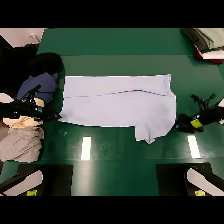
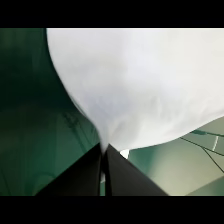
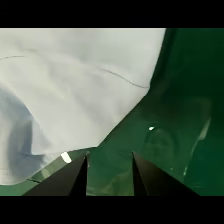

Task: Fold the shirts.

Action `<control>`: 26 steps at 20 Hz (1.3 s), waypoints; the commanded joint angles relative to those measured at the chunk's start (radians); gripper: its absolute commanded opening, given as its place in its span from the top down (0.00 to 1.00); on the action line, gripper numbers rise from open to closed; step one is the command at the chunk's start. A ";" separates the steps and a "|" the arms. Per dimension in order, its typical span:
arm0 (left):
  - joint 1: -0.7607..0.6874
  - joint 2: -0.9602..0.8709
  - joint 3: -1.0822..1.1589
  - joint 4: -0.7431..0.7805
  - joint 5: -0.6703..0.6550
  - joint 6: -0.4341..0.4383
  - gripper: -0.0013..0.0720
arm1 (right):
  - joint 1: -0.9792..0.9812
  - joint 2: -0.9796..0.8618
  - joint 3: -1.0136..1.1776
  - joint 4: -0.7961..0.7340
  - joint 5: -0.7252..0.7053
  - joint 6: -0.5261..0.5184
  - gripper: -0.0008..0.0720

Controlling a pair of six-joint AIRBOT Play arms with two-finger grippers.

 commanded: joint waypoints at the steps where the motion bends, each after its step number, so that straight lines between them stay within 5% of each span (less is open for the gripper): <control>1: 0.001 0.006 0.002 -0.010 -0.016 0.001 0.95 | -0.015 0.008 -0.113 0.103 -0.134 0.004 0.56; 7: 0.001 0.006 0.002 -0.009 -0.021 0.001 0.95 | 0.087 -0.054 -0.117 0.121 -0.239 0.005 0.59; 9: 0.001 0.006 0.003 0.000 -0.024 0.002 0.95 | 0.118 -0.053 -0.084 0.099 -0.231 0.003 0.95; 15: 0.001 0.040 0.104 0.074 -0.189 -0.003 0.95 | 0.108 0.143 0.064 -0.159 0.089 0.005 0.96; 19: 0.001 0.210 0.103 0.073 -0.289 -0.036 0.95 | 0.033 0.310 0.122 -0.180 0.231 0.005 0.96; 23: 0.001 0.293 0.101 0.004 -0.377 -0.097 0.95 | 0.010 0.397 0.158 -0.164 0.237 0.005 0.96; 26: 0.001 0.292 0.098 0.006 -0.264 -0.097 0.95 | 0.010 0.347 0.210 -0.140 0.171 0.005 0.96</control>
